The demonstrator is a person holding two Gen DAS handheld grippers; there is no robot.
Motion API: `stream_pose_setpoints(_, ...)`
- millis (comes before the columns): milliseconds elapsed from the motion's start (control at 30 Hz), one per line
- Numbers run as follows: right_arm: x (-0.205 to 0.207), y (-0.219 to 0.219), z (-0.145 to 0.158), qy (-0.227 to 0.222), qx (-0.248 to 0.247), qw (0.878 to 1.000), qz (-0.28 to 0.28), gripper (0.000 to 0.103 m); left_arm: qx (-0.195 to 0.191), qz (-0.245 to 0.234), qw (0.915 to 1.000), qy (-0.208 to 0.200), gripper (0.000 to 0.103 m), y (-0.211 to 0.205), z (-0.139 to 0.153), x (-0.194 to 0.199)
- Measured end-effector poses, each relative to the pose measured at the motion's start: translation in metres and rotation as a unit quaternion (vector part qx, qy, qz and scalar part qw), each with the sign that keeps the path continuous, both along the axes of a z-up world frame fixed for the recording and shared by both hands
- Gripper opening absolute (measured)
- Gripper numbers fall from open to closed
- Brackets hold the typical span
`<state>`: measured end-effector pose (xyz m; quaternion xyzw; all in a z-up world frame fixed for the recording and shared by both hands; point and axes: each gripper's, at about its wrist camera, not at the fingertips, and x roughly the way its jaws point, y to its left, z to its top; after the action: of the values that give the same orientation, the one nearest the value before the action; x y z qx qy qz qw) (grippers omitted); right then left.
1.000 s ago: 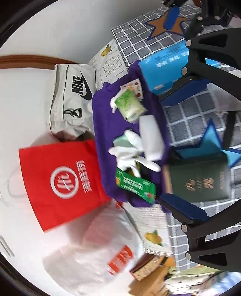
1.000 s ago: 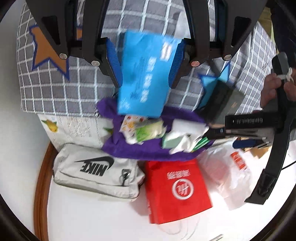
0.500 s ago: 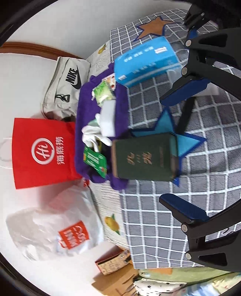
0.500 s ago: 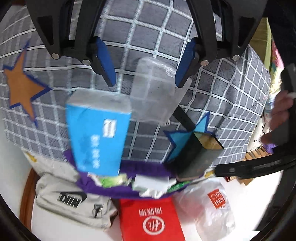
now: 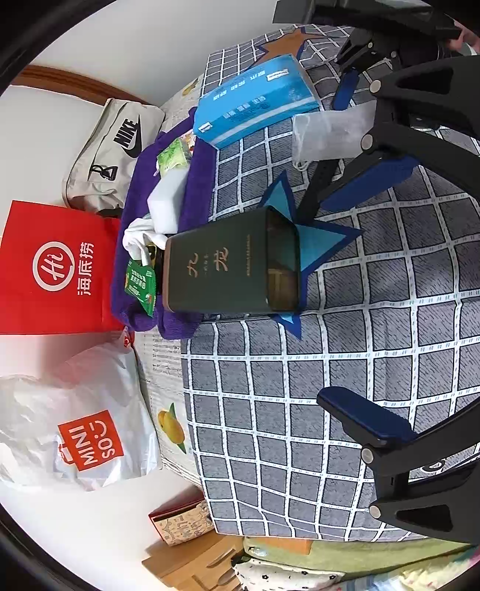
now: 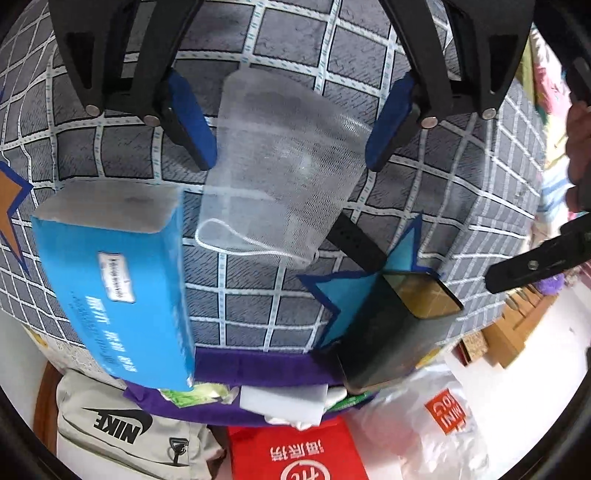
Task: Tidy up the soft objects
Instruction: 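Move the right tool to the clear plastic cup and grasp it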
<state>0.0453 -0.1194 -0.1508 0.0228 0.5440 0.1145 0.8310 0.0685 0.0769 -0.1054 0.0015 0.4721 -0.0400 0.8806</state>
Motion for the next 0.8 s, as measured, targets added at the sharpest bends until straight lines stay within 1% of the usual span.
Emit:
stream_pose_setpoints(67, 0.0, 0.005, -0.001, -0.002, -0.011, 1.0, -0.006, 0.088, -0.004, -0.003, 1.0, 0.004, 0.096, 0.0, -0.002, 0.0)
stream_pose_setpoints(200, 0.002, 0.012, -0.004, -0.012, -0.033, 0.999, -0.011, 0.087, -0.003, -0.007, 0.9999, 0.008, 0.096, -0.003, -0.007, -0.002)
stream_pose_setpoints(233, 0.001, 0.013, -0.004, -0.017, -0.043, 0.999, -0.009, 0.083, -0.005, -0.007, 0.9999, 0.009, 0.096, -0.004, -0.007, -0.003)
stream_pose_setpoints(267, 0.0, 0.015, -0.005, -0.02, -0.055, 0.998, -0.004, 0.077, -0.006, -0.008, 0.9999, 0.01, 0.096, -0.005, -0.008, -0.003)
stream_pose_setpoints(300, -0.002, 0.017, -0.005, -0.027, -0.072, 0.997, 0.003, 0.075, -0.008, -0.01, 0.9999, 0.011, 0.096, -0.006, -0.009, -0.003)
stream_pose_setpoints(333, -0.004, 0.017, -0.004, -0.032, -0.078, 0.996, 0.009, 0.066, -0.009, -0.012, 0.9998, 0.011, 0.096, -0.007, -0.009, -0.004)
stream_pose_setpoints(367, -0.007, 0.015, -0.003, -0.037, -0.073, 0.997, 0.012, 0.053, -0.009, -0.013, 0.9998, 0.012, 0.096, -0.009, -0.01, -0.005)
stream_pose_setpoints(400, -0.009, 0.011, -0.001, -0.039, -0.069, 0.997, 0.01, 0.046, -0.009, -0.014, 0.9998, 0.012, 0.096, -0.01, -0.011, -0.005)
stream_pose_setpoints(467, -0.012, 0.005, 0.002, -0.037, -0.066, 0.997, 0.009, 0.022, -0.013, -0.017, 0.9997, 0.015, 0.096, -0.014, -0.014, -0.006)
stream_pose_setpoints(533, -0.014, -0.005, 0.003, -0.029, -0.042, 0.999, 0.007, 0.013, -0.014, -0.019, 0.9995, 0.019, 0.096, -0.019, -0.017, -0.006)
stream_pose_setpoints(600, -0.018, -0.014, 0.003, -0.017, -0.018, 1.0, 0.009, 0.01, -0.017, -0.025, 0.9993, 0.023, 0.095, -0.027, -0.02, -0.007)
stream_pose_setpoints(633, -0.022, -0.016, 0.005, -0.017, -0.016, 1.0, 0.011, 0.009, -0.016, -0.029, 0.9991, 0.025, 0.095, -0.032, -0.022, -0.008)
stream_pose_setpoints(800, -0.044, -0.029, 0.018, -0.031, -0.015, 0.999, 0.019, 0.008, -0.027, -0.037, 0.9984, 0.033, 0.095, -0.057, -0.028, -0.007)
